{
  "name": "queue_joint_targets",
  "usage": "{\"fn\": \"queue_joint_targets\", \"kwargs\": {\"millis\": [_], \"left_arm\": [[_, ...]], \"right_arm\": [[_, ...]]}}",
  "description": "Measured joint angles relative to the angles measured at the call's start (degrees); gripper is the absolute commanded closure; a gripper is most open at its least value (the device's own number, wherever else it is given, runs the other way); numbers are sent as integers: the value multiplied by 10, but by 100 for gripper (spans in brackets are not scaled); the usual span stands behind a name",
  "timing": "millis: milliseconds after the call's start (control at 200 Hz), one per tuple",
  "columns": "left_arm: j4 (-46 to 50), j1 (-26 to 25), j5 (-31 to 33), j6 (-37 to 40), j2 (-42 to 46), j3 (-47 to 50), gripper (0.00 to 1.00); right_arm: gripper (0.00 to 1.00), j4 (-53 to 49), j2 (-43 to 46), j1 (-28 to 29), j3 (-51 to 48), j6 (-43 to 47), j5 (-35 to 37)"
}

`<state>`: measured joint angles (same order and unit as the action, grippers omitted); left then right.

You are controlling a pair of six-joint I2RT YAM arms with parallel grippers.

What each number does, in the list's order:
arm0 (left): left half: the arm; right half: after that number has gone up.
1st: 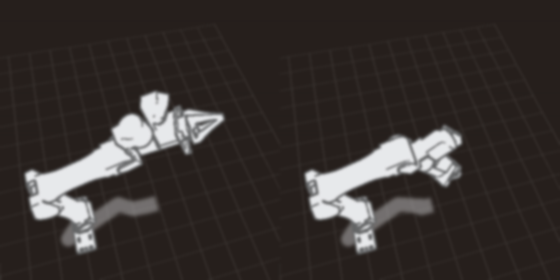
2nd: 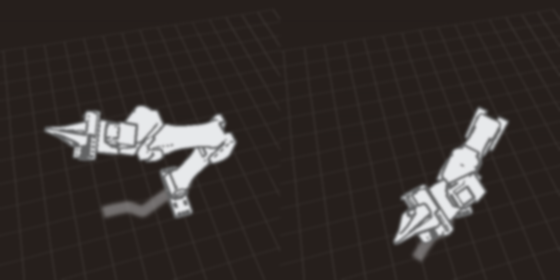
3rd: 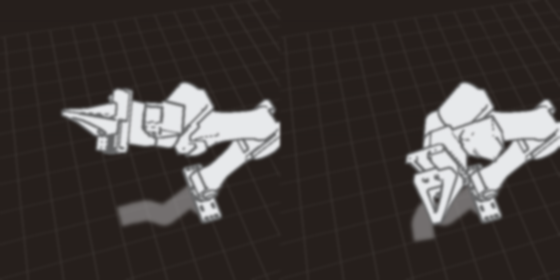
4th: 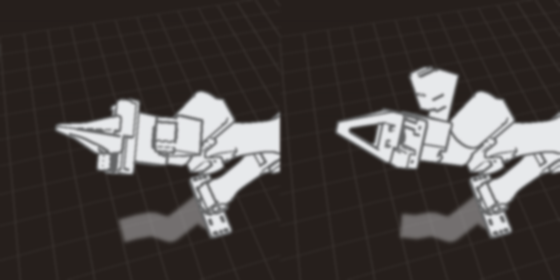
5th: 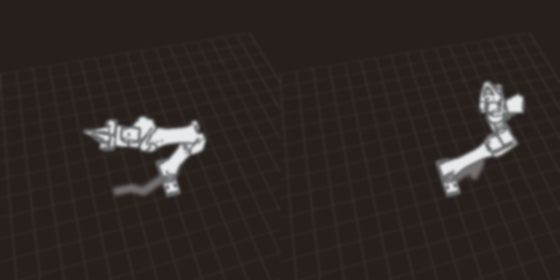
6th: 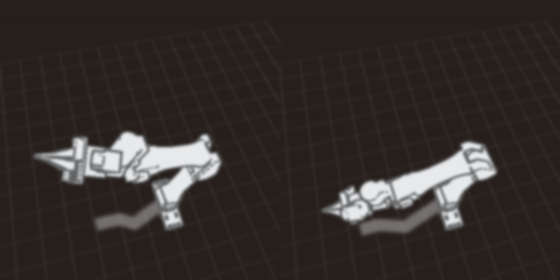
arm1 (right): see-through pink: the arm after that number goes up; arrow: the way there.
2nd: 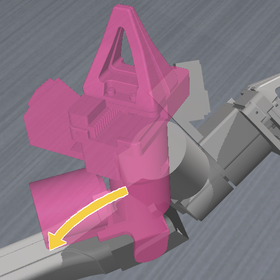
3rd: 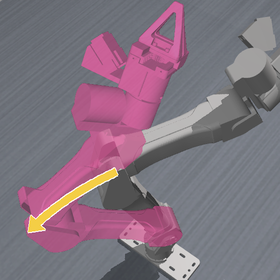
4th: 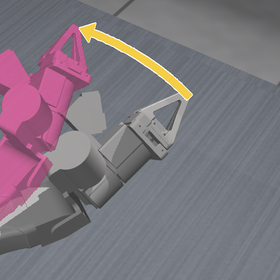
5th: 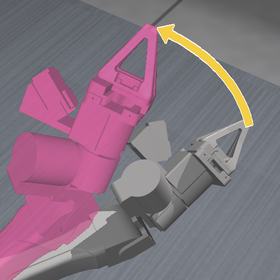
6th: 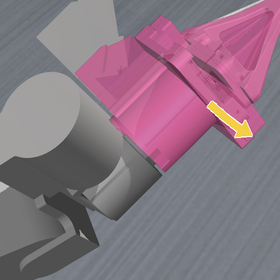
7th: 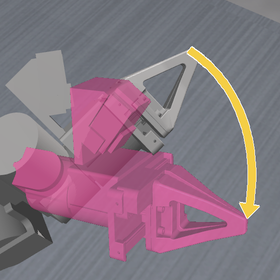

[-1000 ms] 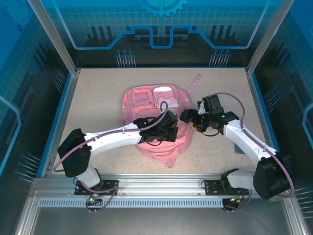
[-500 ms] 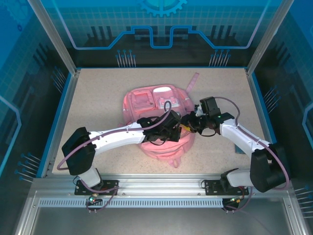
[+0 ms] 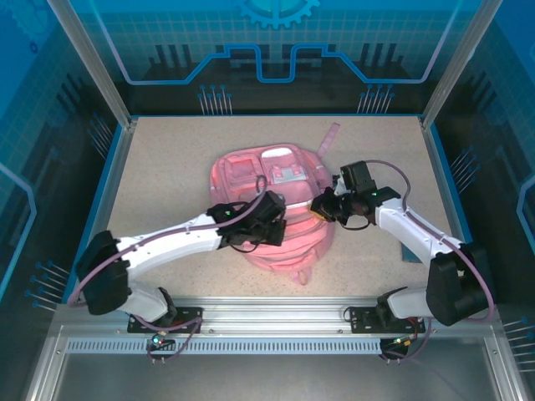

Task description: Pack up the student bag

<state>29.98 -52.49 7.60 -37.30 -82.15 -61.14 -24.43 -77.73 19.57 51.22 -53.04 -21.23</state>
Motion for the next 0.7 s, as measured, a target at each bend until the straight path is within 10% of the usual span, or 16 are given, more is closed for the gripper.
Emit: {"fn": "queue_joint_targets", "kwargs": {"millis": [340,700], "left_arm": [[26,105,-10,17,89,83,100],[12,108,-34,49,89,88,100]], "right_arm": [[84,4,-14,0,8,12,26],[33,-12,18,5,10,6,39]]}}
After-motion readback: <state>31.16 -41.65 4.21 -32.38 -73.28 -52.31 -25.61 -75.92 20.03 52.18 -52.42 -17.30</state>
